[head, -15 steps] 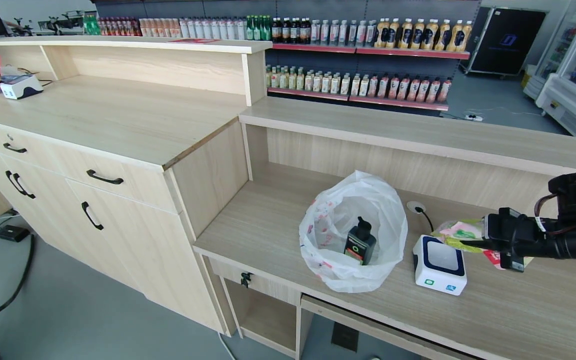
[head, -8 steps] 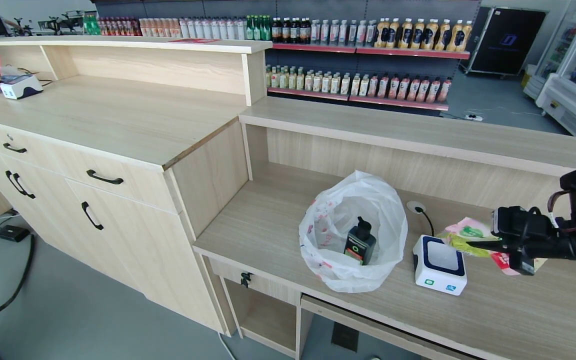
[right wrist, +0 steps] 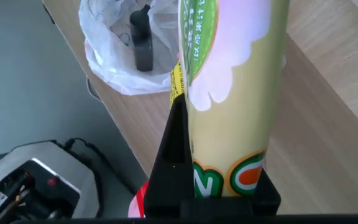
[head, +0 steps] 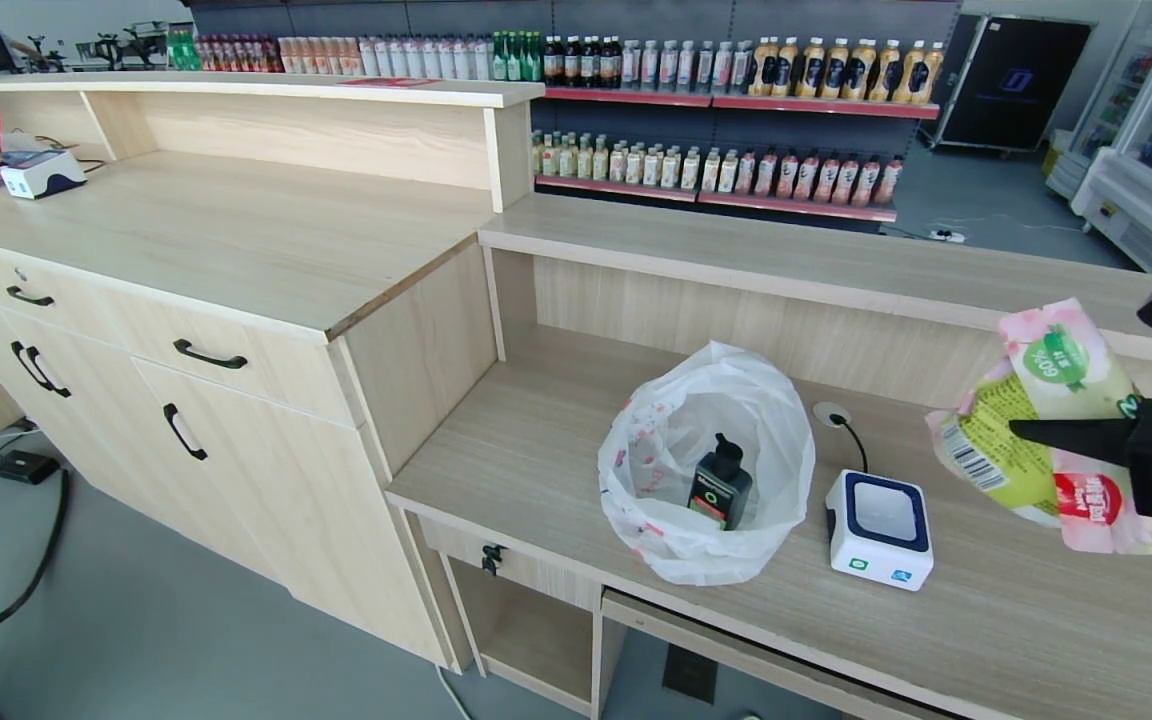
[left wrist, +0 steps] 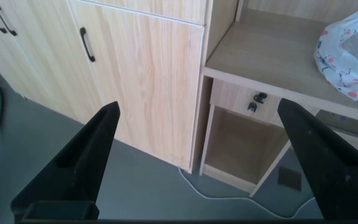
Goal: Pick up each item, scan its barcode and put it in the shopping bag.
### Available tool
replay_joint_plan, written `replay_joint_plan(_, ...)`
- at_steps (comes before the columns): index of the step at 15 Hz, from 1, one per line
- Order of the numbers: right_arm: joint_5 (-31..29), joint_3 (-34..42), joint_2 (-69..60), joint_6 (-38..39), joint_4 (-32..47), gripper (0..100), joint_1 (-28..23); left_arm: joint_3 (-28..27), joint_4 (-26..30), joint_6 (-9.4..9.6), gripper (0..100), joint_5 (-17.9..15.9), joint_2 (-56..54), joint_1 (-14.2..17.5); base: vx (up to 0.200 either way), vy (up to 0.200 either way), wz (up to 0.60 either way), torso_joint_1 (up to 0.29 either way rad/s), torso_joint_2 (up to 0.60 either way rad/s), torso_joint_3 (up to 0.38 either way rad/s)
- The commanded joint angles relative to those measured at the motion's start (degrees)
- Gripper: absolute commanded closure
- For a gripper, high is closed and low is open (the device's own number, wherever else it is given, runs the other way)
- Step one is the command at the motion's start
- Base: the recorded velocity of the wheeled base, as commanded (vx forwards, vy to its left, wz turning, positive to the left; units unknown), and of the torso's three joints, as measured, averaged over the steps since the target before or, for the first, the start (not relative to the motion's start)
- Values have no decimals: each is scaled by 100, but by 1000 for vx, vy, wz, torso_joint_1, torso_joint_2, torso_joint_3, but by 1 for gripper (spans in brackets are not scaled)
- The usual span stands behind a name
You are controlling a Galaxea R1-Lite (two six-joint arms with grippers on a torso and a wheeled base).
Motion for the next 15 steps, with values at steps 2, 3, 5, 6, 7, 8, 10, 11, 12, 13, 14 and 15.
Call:
replay_joint_plan(2,-1092,14,-623,622,37,100,-23,0,0,-3,0,2,-2,4,0,0,0,0,0,0)
replay_joint_plan(3,-1268,14,-685,938,28,100,82,0,0,-3,0,2,-2,4,0,0,0,0,0,0)
replay_joint_plan(5,-1575,32,-843,1149,-25,100,276,0,0,-3,0,2,-2,-5,0,0,0,0,0,0)
replay_joint_plan(6,-1593,23,-860,1263,-42,100,381,0,0,-3,0,2,-2,4,0,0,0,0,0,0)
replay_joint_plan(7,-1892,32,-825,1571,-288,100,618,0,0,-3,0,2,-2,4,0,0,600,7,2,-2)
replay_joint_plan(8,-2173,32,-773,1773,-552,100,689,0,0,-3,0,2,-2,4,0,0,600,2,2,2)
replay_joint_plan(10,-2199,5,-702,2318,-675,100,750,0,0,-3,0,2,-2,4,0,0,300,-1,1,4)
replay_joint_plan(11,-2199,5,-641,2371,-693,100,750,0,0,-3,0,2,-2,4,0,0,0,0,0,0)
replay_joint_plan(12,-2199,-12,-588,2494,-737,100,750,0,0,-3,0,2,-2,4,0,0,0,0,0,0)
replay_joint_plan(13,-2199,5,-482,2696,-886,100,750,0,0,-3,0,2,-2,4,0,0,0,0,0,0)
replay_joint_plan(14,-2199,-30,-263,3030,-1150,100,741,0,0,-3,0,2,-2,4,0,0,0,0,0,0)
replay_joint_plan(15,-2190,-47,10,3417,-1536,100,741,0,0,-3,0,2,-2,4,0,0,0,0,0,0)
